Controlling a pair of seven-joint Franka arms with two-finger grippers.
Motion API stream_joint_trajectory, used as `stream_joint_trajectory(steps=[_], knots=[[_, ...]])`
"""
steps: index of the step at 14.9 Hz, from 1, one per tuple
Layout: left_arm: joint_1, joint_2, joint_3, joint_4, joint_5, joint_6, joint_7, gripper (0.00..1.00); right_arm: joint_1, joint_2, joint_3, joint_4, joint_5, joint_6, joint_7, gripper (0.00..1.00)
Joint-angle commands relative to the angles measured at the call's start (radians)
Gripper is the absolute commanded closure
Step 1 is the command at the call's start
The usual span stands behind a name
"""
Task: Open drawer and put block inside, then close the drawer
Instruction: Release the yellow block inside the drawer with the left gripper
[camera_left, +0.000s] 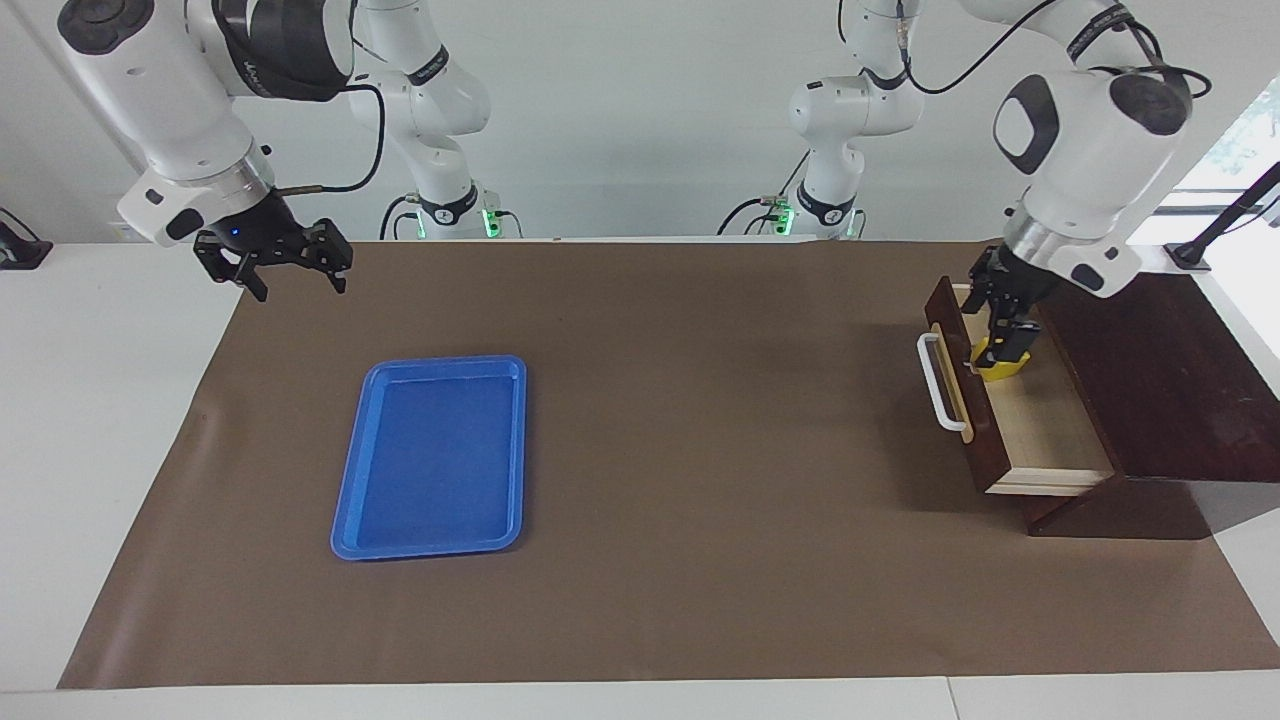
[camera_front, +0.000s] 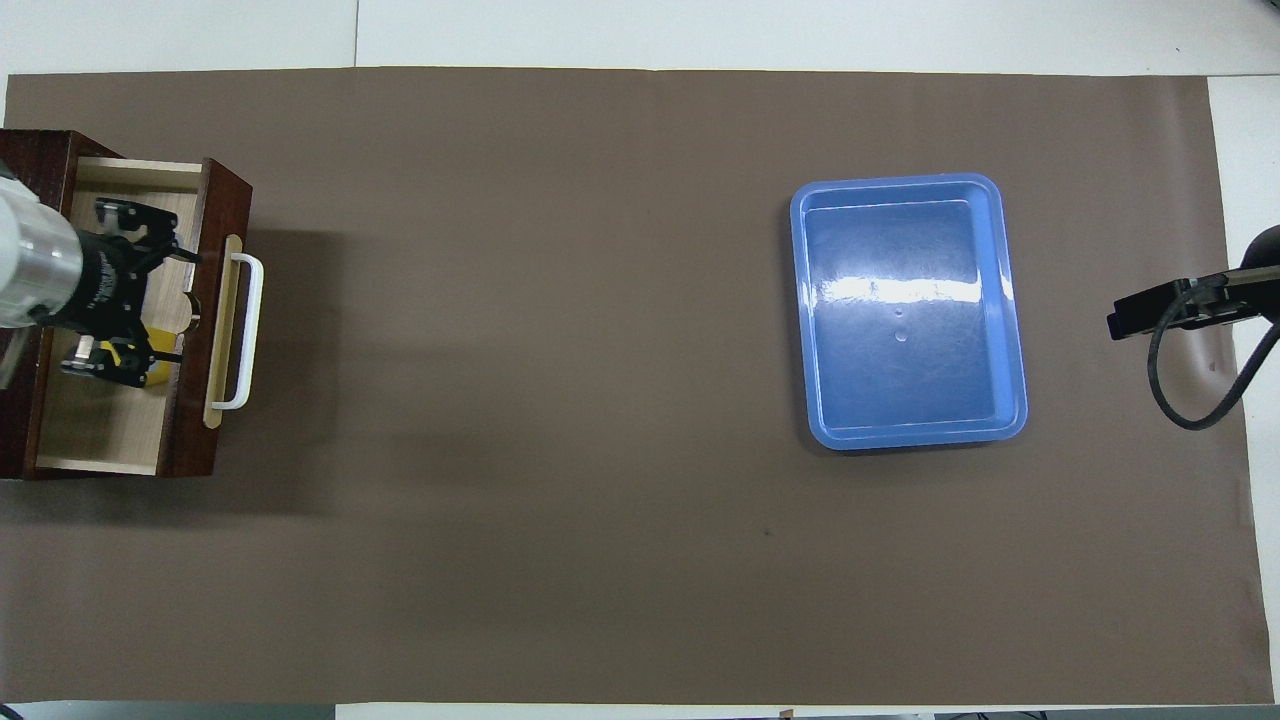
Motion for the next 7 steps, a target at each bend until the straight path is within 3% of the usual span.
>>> stream_joint_trajectory(steps=[1, 7], knots=[[-0.006, 0.006, 0.016, -0.108, 0.051, 0.119, -0.013, 0.00, -0.020, -0.007, 0.011, -0.006, 0.023, -0.018, 0.012, 0.00], [0.146, 0.020, 0.020, -0.111, 0.052, 0.192, 0.143, 0.00, -0.019, -0.016, 0.012, -0.007, 0.020, -0.018, 0.012, 0.00]])
